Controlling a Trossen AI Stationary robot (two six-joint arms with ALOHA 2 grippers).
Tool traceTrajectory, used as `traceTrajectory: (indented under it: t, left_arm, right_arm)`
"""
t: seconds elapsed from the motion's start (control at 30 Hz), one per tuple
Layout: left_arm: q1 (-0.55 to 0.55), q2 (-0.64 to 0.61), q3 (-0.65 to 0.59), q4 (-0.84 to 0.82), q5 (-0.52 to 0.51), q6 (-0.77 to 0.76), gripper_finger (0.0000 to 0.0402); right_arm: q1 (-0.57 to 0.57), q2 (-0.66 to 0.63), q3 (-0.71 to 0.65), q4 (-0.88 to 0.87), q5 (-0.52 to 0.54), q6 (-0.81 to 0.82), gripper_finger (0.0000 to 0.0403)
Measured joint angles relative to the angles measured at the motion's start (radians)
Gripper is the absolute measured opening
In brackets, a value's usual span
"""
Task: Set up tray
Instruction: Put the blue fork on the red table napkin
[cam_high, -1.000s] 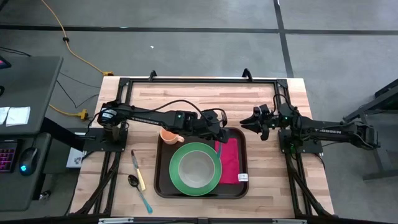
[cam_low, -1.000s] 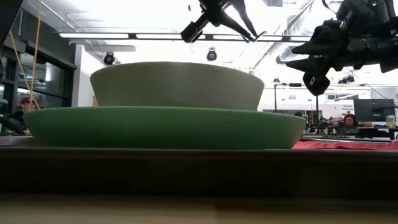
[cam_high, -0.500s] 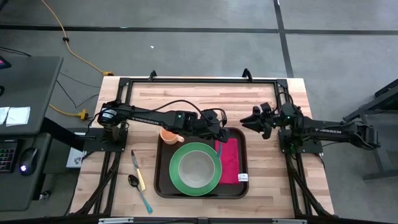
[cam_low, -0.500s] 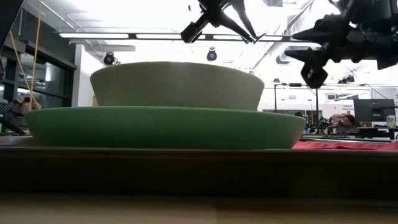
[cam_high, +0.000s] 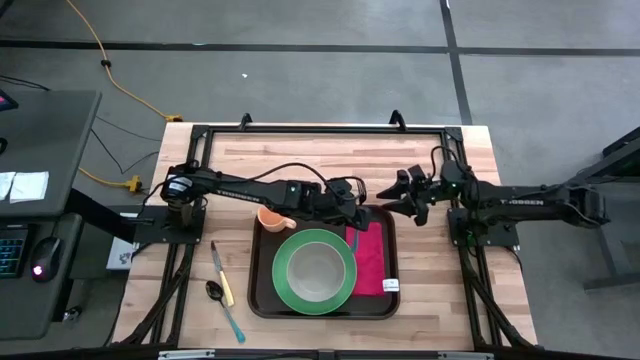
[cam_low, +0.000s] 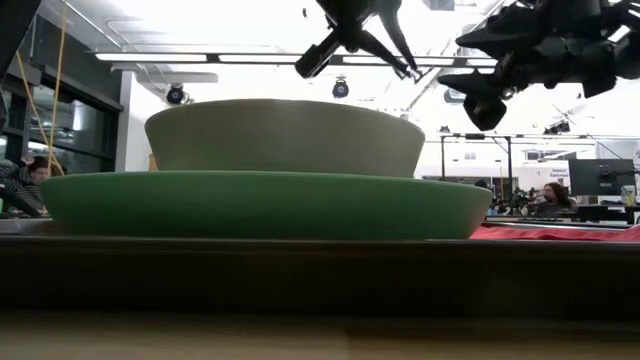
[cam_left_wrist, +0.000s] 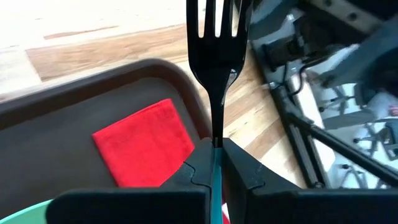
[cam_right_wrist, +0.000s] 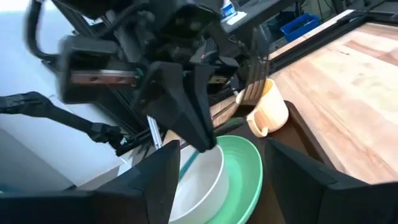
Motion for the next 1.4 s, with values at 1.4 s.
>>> traceTrajectory:
  t: [1.4]
  left_arm:
    - [0.007,-0.003,0.001,-0.035,-0.002,0.004,0.005]
  right_arm:
    - [0.05,0.287,0.205,-0.111,0.072,0.013,0.0213]
